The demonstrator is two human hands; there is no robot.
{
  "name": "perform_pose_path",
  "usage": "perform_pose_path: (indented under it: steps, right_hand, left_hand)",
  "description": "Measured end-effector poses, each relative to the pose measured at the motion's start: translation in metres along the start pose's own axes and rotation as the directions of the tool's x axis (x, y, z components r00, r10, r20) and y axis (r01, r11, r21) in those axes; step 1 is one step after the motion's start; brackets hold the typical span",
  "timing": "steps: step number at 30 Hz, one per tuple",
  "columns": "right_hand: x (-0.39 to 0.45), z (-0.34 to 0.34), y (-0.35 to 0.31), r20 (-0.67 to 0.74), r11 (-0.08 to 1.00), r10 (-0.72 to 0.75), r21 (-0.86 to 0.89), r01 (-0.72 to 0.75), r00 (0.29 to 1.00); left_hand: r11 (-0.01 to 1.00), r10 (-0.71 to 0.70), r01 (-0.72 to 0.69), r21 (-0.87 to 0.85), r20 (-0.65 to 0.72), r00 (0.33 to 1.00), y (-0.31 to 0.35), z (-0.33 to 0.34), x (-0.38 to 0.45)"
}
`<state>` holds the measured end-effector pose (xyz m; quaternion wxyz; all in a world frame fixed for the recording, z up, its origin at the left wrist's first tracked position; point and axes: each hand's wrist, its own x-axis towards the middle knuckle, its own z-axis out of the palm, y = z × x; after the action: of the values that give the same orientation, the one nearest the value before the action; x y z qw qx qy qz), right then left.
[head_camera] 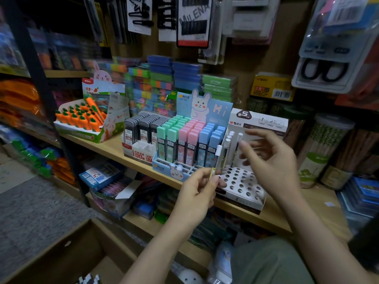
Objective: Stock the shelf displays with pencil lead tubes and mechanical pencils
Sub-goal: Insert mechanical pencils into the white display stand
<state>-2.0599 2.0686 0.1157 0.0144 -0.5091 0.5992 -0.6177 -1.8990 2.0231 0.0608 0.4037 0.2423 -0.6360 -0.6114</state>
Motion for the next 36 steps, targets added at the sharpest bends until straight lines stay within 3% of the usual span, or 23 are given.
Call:
perform_pose_path:
  steps: [2,5,10,13,16,18,22,24,29,36]
  right_hand:
    - [-0.004,0.003,-0.004,0.144,0.998,-0.001,0.055,-0.007,0.990]
    - [-0.007,0.009,-0.009,0.242,0.991,-0.023,0.131,-0.009,0.970]
    - [-0.007,0.007,-0.013,0.248,0.966,-0.007,0.250,-0.057,0.969]
    - [-0.004,0.005,-0.013,0.198,0.959,-0.001,0.278,-0.056,0.980]
    - [0.000,-0.006,-0.008,-0.058,0.954,0.014,0.301,0.004,0.998]
    - [0.004,-0.013,-0.003,-0.215,0.976,-0.023,0.205,0.068,0.976]
    - [0.008,-0.009,0.006,-0.238,0.993,-0.086,0.059,0.103,0.968]
    - [0.010,-0.005,0.008,-0.228,0.992,-0.105,0.045,0.118,0.968]
    - [0.013,-0.001,0.017,-0.179,0.996,-0.080,0.029,0.086,0.981]
    - [0.010,-0.001,0.013,-0.139,0.985,-0.157,-0.100,0.143,0.978]
  left_hand:
    - [0.998,0.000,0.001,-0.056,0.017,1.000,0.002,0.003,0.000]
    - [0.997,0.013,-0.011,-0.071,0.037,0.999,0.006,0.006,0.002]
    - [0.999,0.043,-0.044,0.003,0.074,0.996,0.009,0.009,0.005]
    - [0.984,0.076,-0.081,0.161,0.035,0.997,0.009,0.012,0.006]
    - [0.857,0.209,-0.150,0.493,-0.065,0.976,0.002,0.004,0.006]
    - [0.712,0.304,-0.214,0.669,-0.018,0.953,-0.001,0.000,0.000]
    - [0.424,0.323,-0.382,0.821,0.257,0.911,-0.014,0.006,-0.014]
    - [0.331,0.319,-0.396,0.856,0.294,0.901,-0.018,0.007,-0.015]
    - [0.203,0.334,-0.398,0.895,0.319,0.887,-0.022,0.006,-0.014]
    - [0.182,0.326,-0.413,0.892,0.342,0.882,-0.025,0.001,-0.014]
